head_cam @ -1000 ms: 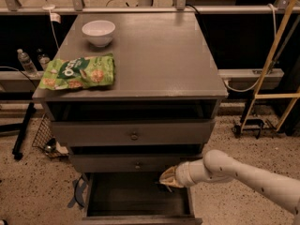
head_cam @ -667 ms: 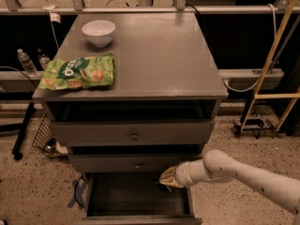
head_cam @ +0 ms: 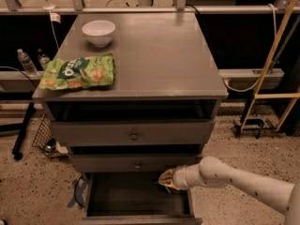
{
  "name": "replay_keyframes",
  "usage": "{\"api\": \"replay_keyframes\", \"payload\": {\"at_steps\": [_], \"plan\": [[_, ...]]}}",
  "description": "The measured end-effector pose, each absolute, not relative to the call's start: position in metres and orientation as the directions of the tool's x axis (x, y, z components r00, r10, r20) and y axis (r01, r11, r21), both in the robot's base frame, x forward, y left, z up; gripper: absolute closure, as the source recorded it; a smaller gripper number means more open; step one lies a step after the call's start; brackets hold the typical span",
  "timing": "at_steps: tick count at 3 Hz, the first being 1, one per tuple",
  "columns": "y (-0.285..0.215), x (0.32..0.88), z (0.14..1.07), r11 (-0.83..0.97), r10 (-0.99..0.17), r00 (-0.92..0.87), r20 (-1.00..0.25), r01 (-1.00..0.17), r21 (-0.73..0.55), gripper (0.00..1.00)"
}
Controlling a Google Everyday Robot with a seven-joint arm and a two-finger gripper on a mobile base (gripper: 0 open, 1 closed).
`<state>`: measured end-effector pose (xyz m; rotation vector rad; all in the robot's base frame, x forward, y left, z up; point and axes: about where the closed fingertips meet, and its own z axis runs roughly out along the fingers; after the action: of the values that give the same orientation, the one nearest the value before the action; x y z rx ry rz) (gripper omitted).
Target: Place rxbar blueberry into bottom drawer
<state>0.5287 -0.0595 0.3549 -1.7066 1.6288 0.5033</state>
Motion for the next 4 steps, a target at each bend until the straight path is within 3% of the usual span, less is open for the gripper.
{"api": "replay_keyframes", "payload": {"at_steps": [4], "plan": [[-0.050,0.553,0.242,0.055,-0.598,0.056,-0.800,-0.992,-0.110,1.00]]}}
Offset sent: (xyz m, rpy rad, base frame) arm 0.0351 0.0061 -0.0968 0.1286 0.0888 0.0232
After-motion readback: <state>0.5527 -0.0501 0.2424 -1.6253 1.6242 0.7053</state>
